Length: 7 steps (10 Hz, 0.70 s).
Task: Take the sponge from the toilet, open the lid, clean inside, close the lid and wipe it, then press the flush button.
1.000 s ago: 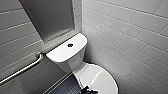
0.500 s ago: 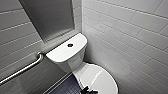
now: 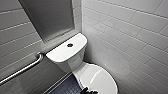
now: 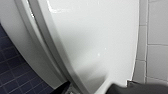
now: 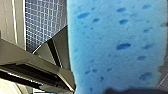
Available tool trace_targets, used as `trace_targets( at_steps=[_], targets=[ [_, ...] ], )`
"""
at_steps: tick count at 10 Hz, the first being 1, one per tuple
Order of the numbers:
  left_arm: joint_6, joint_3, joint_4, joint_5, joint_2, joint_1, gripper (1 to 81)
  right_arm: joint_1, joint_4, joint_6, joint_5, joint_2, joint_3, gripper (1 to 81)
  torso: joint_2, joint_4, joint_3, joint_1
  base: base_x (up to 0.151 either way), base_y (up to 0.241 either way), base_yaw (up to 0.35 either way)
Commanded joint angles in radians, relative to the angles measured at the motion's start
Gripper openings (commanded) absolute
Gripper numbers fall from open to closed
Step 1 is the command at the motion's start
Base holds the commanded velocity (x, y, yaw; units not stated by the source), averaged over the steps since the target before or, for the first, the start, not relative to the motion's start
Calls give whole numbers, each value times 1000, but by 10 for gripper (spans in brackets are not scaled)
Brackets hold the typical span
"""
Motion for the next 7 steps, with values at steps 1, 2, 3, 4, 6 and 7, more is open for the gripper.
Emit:
trace_targets(
  at_steps=[1,2,3,4,6,7],
  targets=[
    [4,6,0,16,15,-91,811,-5,-23,2,-68,-35,23,10,0,0,0,0,0,0,0],
    [1,-15,0,16,24,-91,811,-5,-23,2,-68,-34,23,10,0,0,0,0,0,0,0],
    [-6,-52,-1,20,40,-90,811,-7,-23,2,-68,-34,23,10,0,0,0,0,0,0,0],
    [-10,-81,-1,21,53,-91,811,-8,-23,2,-67,-34,23,10,0,0,0,0,0,0,0],
    [-35,-123,-1,21,81,-87,811,-7,-23,2,-67,-34,24,10,0,0,0,0,0,0,0],
    [-56,-132,-1,23,87,-83,811,-7,-23,2,-63,-34,21,10,0,0,0,0,0,0,0]
  ],
)
